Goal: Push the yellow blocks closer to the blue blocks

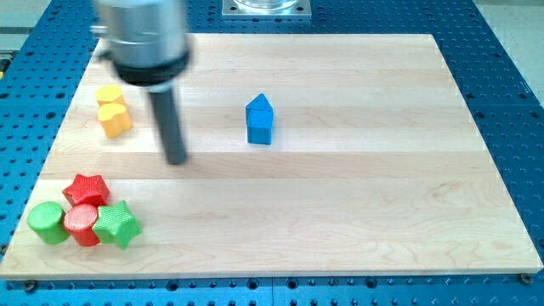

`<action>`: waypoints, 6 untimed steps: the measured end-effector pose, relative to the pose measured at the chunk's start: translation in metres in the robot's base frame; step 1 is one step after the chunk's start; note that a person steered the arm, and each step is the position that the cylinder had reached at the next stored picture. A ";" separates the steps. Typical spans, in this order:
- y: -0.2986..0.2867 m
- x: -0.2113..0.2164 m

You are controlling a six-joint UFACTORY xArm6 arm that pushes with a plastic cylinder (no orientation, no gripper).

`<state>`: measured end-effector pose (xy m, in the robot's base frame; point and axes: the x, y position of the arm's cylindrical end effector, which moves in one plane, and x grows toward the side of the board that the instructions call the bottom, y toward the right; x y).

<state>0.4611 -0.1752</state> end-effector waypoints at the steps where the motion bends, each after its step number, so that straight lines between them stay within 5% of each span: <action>1: -0.124 -0.004; 2: -0.080 -0.050; 4: 0.122 -0.055; 6: 0.091 -0.083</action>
<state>0.3776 -0.0843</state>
